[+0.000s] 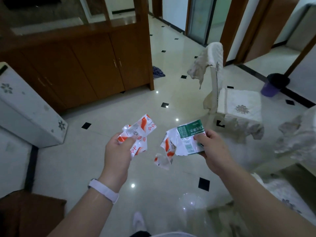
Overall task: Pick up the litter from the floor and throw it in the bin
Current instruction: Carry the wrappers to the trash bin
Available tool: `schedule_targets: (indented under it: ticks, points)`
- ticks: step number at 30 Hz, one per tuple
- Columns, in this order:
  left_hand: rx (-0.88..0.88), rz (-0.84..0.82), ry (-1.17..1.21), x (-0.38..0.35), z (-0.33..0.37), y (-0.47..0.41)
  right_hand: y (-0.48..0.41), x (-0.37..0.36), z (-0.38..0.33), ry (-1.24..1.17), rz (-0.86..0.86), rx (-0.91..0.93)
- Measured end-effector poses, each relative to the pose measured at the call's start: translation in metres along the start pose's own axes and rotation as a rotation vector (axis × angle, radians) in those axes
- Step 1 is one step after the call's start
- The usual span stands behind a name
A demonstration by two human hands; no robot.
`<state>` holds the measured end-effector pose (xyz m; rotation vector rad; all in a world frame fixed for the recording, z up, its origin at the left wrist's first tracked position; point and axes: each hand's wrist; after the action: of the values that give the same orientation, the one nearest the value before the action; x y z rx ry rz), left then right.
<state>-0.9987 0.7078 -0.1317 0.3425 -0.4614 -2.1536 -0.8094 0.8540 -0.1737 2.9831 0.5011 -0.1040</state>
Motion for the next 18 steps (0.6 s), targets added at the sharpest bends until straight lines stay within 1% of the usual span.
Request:
schedule_targets:
  ticks: [7,14,18]
  points:
    - [0.102,-0.117,0.018,-0.001,0.032,-0.123,-0.077,-0.067,-0.001,0.06,0.102,-0.005]
    - [0.096,-0.248,-0.024,-0.018,0.101,-0.245,-0.163,-0.135,-0.029,0.073,0.192,0.09]
    - [0.117,-0.324,-0.083,-0.037,0.116,-0.287,-0.191,-0.153,-0.024,0.034,0.281,0.04]
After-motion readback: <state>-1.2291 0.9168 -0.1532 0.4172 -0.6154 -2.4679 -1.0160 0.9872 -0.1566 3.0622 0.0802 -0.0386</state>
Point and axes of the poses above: each hand's wrist, its own y-axis away from the middle knuckle, its own x-axis out of the back of the hand, z = x × y, and after that the axes turned 14 degrees about x, right-handed
